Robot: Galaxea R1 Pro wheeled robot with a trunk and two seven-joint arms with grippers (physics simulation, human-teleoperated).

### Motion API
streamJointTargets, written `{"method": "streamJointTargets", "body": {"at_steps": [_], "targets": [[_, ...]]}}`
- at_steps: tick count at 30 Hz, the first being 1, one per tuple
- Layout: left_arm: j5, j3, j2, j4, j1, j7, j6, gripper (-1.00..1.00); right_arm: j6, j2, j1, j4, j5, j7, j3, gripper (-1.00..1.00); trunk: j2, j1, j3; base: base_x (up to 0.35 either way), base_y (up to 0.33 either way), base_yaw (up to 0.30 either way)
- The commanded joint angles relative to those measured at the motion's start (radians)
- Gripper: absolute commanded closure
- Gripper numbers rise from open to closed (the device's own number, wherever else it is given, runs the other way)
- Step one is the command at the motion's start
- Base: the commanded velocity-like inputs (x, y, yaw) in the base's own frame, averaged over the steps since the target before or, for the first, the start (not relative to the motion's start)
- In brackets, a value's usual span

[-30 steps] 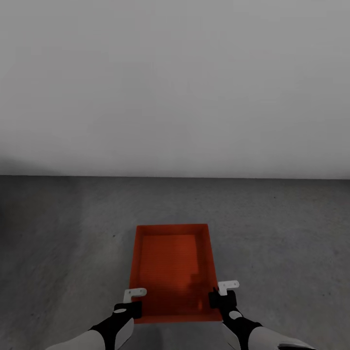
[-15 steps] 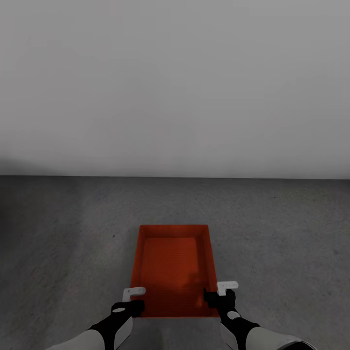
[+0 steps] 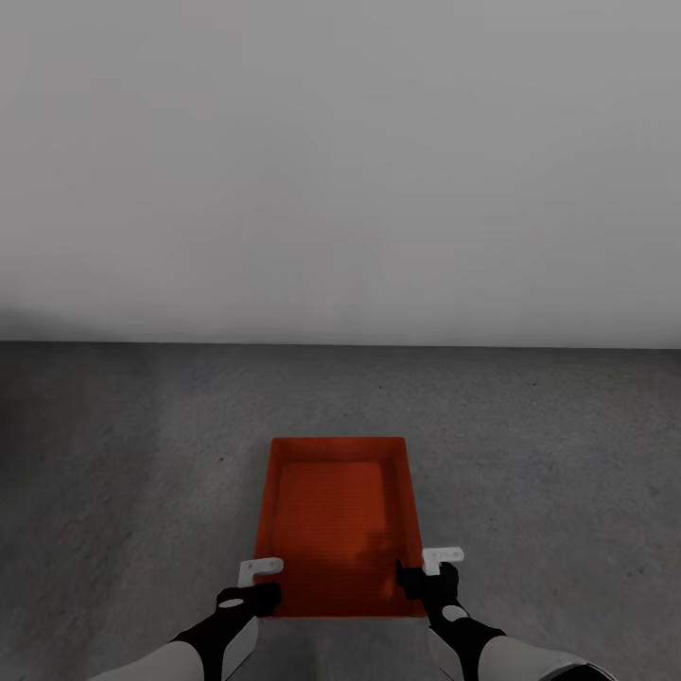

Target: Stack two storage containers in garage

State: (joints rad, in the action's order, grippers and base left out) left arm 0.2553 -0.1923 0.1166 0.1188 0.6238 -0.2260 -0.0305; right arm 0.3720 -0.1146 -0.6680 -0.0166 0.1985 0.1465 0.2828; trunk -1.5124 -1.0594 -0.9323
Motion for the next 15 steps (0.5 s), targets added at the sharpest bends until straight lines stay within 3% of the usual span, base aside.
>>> {"method": "streamJointTargets", "body": {"at_steps": [1,8,15], "targets": [[0.010,-0.009,0.000,-0.001,0.001,-0.004,-0.003,-1.00,0.004,0.000,-0.001,-0.002,0.009,0.003,0.009,-1.00,0.000,0.000,-0.001,0.000,0.000,0.000],[0.010,-0.009,0.000,-0.001,0.001,-0.004,-0.003,-1.00,0.004,0.000,-0.001,-0.002,0.009,0.005,0.009,-1.00,0.000,0.000,-0.001,0.000,0.000,0.000],[0.009,-0.009,0.001,-0.001,0.001,-0.004,-0.003,-1.00,0.004,0.000,-0.001,-0.002,0.009,0.007,0.009,-1.00,0.049,0.027,0.021,0.000,0.000,0.000]]}}
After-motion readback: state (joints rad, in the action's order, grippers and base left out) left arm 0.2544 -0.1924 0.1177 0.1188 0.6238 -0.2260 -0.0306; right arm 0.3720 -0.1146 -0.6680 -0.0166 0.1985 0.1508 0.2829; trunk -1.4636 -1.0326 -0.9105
